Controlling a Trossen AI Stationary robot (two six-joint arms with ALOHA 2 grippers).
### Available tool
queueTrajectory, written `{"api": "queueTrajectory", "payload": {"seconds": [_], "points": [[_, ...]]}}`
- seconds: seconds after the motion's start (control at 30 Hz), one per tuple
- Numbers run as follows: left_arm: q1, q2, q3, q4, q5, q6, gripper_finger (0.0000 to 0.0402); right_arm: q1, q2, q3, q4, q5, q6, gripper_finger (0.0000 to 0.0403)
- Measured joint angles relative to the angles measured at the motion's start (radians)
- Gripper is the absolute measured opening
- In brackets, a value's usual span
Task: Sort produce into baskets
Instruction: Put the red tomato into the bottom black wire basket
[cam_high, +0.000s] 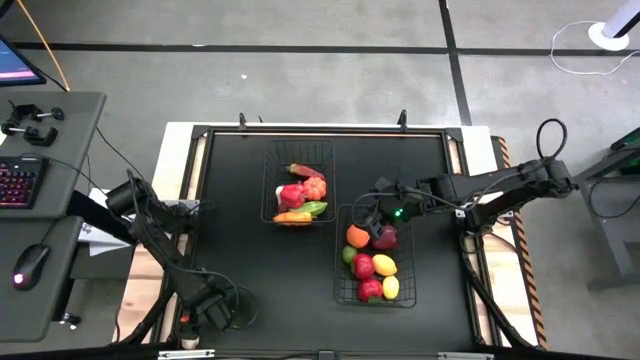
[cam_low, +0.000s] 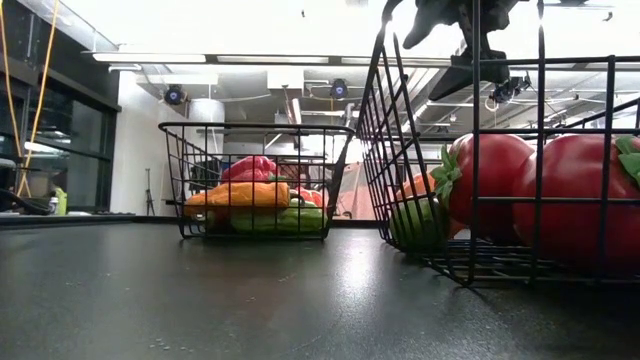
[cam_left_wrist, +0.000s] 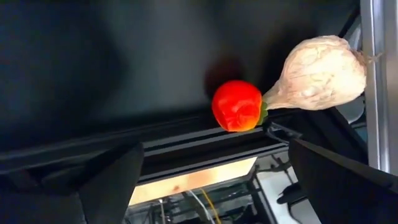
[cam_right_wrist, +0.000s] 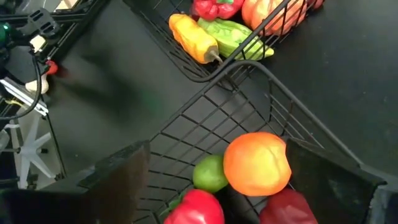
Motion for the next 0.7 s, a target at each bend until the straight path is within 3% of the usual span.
{"api": "queueTrajectory", "payload": {"seconds": [0.17,0.33,0.47,0.7], "points": [[0.019,0.000,-0.055,0.005,0.032,0.065,0.0390,0.000,0.000,0.000,0.000,0.000,-0.010,0.0367],[0.046,0.000,-0.137,0.010,0.156,0.117,0.0390,0.003,0.000,0.000,0.000,-0.002,-0.011,0.0367],[0.062,0.000,-0.160,0.038,0.183,0.153,0.0390,0.003,0.000,0.000,0.000,-0.002,-0.011,0.0367],[0.066,-0.004,-0.217,0.201,0.268,0.002,0.0390,0.000,0.000,0.000,0.000,0.003,-0.011,0.0367]]}}
